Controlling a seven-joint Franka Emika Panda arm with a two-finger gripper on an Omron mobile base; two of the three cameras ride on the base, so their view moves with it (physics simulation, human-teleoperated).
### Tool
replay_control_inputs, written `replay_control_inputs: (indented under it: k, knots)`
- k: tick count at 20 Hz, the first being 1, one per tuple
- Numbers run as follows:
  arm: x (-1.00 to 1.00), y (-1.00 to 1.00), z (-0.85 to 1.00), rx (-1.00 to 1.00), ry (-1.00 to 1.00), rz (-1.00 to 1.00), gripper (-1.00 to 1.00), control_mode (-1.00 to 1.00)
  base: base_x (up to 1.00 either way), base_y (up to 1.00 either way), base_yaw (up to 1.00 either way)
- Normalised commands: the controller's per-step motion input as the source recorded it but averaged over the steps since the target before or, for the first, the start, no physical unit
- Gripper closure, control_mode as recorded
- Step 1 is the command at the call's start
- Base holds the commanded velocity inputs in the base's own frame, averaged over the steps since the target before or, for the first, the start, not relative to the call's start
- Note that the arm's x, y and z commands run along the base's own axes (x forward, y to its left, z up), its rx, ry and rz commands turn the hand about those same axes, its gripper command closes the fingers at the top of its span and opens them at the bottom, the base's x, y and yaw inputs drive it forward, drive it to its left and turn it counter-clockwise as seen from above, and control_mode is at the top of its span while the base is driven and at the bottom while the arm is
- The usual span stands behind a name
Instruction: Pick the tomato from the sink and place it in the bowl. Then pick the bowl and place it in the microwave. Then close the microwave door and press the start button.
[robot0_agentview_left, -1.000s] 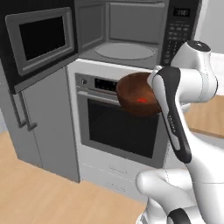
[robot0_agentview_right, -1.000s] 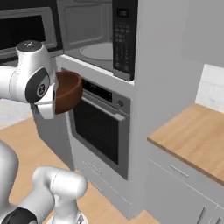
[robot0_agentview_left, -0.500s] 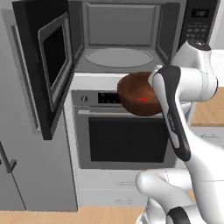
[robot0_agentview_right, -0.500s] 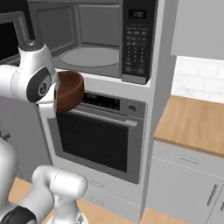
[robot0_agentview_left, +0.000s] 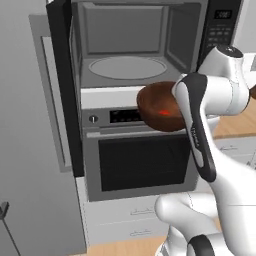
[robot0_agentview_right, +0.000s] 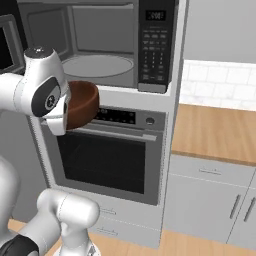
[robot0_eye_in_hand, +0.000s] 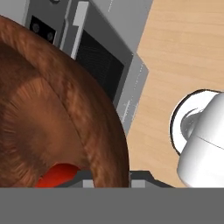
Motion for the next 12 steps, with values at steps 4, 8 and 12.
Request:
replay_control_inputs:
  k: [4, 8, 12]
  knots:
    - [0.0, 0.0, 0.0, 0.0, 0.0, 0.0, 1.0, 1.0, 0.21, 0.1, -0.08]
    - [0.0, 0.0, 0.0, 0.0, 0.0, 0.0, 1.0, 1.0, 0.36, 0.32, -0.01]
    - [0.0, 0.0, 0.0, 0.0, 0.0, 0.0, 1.0, 1.0, 0.24, 0.06, 0.01]
